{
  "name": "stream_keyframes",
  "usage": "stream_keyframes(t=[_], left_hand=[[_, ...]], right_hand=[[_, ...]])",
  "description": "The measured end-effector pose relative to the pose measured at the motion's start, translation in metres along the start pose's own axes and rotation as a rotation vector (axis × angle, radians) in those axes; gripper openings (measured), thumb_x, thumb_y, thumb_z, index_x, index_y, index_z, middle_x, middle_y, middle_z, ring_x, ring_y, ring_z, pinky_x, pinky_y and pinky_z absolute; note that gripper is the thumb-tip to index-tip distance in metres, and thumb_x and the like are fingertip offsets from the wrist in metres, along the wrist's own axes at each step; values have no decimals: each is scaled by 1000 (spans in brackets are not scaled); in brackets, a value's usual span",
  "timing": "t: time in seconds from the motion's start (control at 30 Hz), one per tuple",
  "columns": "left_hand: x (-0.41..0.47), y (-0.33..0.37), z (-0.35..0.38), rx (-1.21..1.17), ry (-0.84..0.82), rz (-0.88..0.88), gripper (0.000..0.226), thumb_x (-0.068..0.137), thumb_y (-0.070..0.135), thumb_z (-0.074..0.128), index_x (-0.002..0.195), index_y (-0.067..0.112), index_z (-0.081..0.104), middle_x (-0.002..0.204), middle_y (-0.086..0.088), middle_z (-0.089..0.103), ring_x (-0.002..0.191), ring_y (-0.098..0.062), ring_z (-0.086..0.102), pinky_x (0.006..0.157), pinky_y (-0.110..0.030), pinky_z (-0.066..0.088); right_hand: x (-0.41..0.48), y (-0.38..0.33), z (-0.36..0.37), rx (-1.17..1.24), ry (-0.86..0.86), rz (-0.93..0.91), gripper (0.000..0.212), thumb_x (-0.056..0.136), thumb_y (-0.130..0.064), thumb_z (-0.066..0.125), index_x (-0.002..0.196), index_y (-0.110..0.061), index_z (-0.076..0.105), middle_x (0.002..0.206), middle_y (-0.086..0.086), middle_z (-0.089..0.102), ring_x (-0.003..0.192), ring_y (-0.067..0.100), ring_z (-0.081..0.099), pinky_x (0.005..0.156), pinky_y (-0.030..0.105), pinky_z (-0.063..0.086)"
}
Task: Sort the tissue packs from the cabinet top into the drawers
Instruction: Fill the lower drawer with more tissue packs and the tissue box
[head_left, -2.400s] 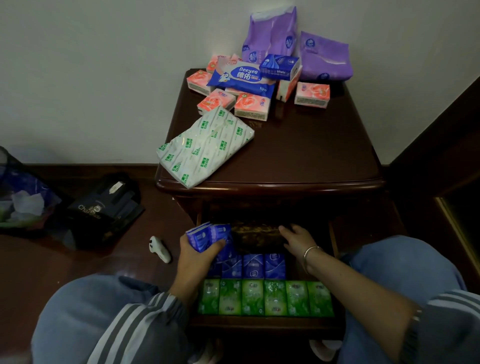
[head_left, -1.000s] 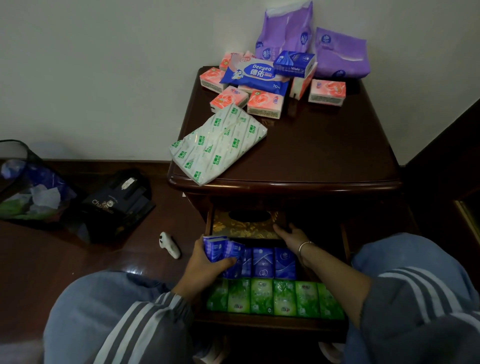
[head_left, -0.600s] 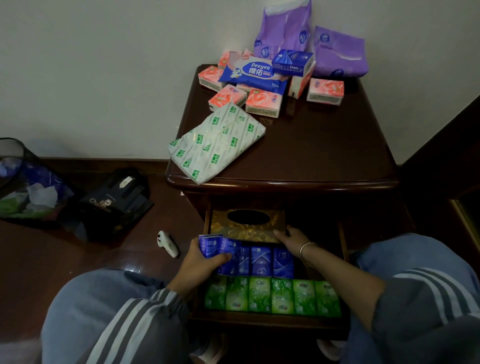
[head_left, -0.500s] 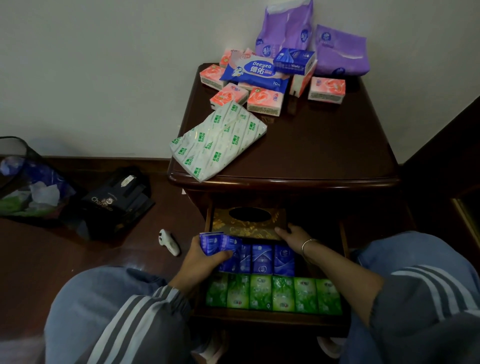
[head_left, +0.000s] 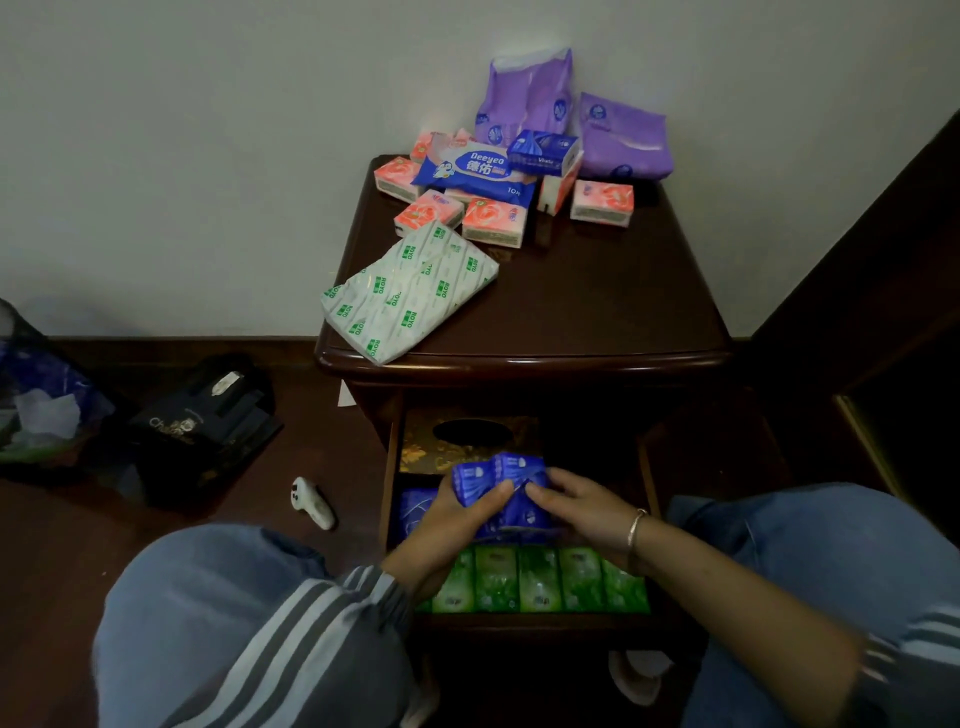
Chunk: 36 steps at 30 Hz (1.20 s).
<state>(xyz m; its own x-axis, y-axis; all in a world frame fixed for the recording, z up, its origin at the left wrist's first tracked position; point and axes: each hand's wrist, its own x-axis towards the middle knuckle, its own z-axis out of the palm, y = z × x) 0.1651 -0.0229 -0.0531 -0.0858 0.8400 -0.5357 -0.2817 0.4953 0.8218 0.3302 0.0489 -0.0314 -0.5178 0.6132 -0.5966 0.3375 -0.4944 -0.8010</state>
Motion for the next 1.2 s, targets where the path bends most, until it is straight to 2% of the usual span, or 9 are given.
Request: stream_keyframes(t=[0.1,0.23,0.33,0.5,0.67,0.77,0.87,1.03,1.2], left_hand=[[-2,1,24,29,-44,-86,59,89,51,53,136,19,36,128,-3,61,109,-17,65,90,-34,54],[2,8,36,-192,-144,-189,51,101,43,27,131,11,53,119,-9,68,102,-20,68,77,-31,55],[4,8,37,-154,-165,-174,41,101,33,36,133,13,50,123,-10,66,111,-25,63,95,-42,50],[3,-1,36,64,-35,-53,46,92,39,57,132,21,47,120,-2,67,102,-20,68,86,-39,56],[7,-3,28,112,112,0,42,93,34,57,129,16,46,113,-2,64,94,-17,67,72,-29,56],[13,2,8,107,281,21,40,95,33,53,130,13,45,115,-2,60,93,-19,64,73,-34,56],[20,4,-10,68,370,-14,49,97,30,51,140,12,37,121,-5,55,91,-28,67,60,-29,53],[24,-2,-15,60,347,-34,46,97,29,53,138,15,38,119,-2,56,97,-23,64,60,-27,54],[27,-7,-13,116,329,-37,50,95,33,54,140,15,39,129,-7,56,111,-26,59,89,-45,53]], right_hand=[[-11,4,-4,93,20,44,19,95,-30,50,112,-26,55,106,1,66,93,16,65,72,30,54],[-23,7,-18,179,46,62,26,94,-29,51,119,-22,56,112,6,66,100,22,64,80,35,53],[-28,7,-29,352,57,74,29,93,-23,54,119,-13,59,112,10,67,99,23,65,80,36,54],[-26,9,-34,418,45,92,27,90,-15,57,117,-11,59,116,13,66,104,26,64,84,43,54],[-15,5,-48,423,56,148,30,86,-5,60,116,-5,60,105,15,69,91,25,67,79,44,56],[-3,8,-68,282,311,158,33,84,-1,62,117,-2,57,89,10,68,73,20,65,66,36,55],[16,26,-70,66,452,177,38,82,0,66,118,-1,55,105,17,66,69,16,62,53,22,52],[49,62,-63,-288,560,179,41,81,-11,69,119,-2,55,117,18,63,102,32,62,85,37,52],[62,75,-60,-302,503,196,40,83,-7,65,121,-4,55,117,19,63,100,29,62,81,32,48]])
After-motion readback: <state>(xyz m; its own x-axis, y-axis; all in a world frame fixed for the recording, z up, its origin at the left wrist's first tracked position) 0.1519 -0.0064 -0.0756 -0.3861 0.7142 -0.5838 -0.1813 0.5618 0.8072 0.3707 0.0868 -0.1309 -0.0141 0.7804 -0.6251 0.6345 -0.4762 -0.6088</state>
